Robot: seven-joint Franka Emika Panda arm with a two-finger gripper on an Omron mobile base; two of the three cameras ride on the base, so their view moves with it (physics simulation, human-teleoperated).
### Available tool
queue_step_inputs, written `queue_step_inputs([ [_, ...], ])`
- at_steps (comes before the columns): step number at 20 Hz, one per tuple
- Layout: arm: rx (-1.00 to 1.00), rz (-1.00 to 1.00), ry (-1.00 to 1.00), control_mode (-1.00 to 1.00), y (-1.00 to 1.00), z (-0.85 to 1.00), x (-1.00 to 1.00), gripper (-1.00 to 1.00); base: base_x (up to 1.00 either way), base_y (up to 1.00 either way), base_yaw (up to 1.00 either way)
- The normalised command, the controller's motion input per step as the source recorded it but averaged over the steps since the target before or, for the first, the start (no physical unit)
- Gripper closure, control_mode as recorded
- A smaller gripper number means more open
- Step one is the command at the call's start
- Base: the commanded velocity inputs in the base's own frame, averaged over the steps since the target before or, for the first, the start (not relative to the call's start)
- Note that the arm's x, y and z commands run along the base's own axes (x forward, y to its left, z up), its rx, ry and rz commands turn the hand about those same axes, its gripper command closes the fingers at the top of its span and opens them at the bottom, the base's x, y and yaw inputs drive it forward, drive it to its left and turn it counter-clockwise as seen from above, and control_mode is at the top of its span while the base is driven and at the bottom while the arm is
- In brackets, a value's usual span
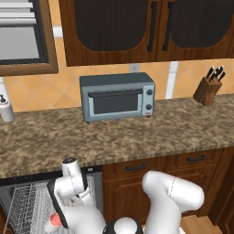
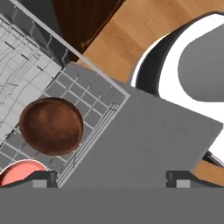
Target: Pick up the cup and bowl from the counter, place them in the dishwasher, and close the dishwasher door.
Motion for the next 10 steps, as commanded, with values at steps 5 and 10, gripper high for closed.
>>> queue_step_inputs([
  [5, 0.00, 0.27, -0.03, -1.00, -0.03, 0.26, -0.27, -1.00, 0.00, 0.00, 0.00],
  [10, 0.01, 0.00, -0.05, -1.00, -0.01, 0.15, -0.04, -1.00, 0.00, 0.00, 0.00],
])
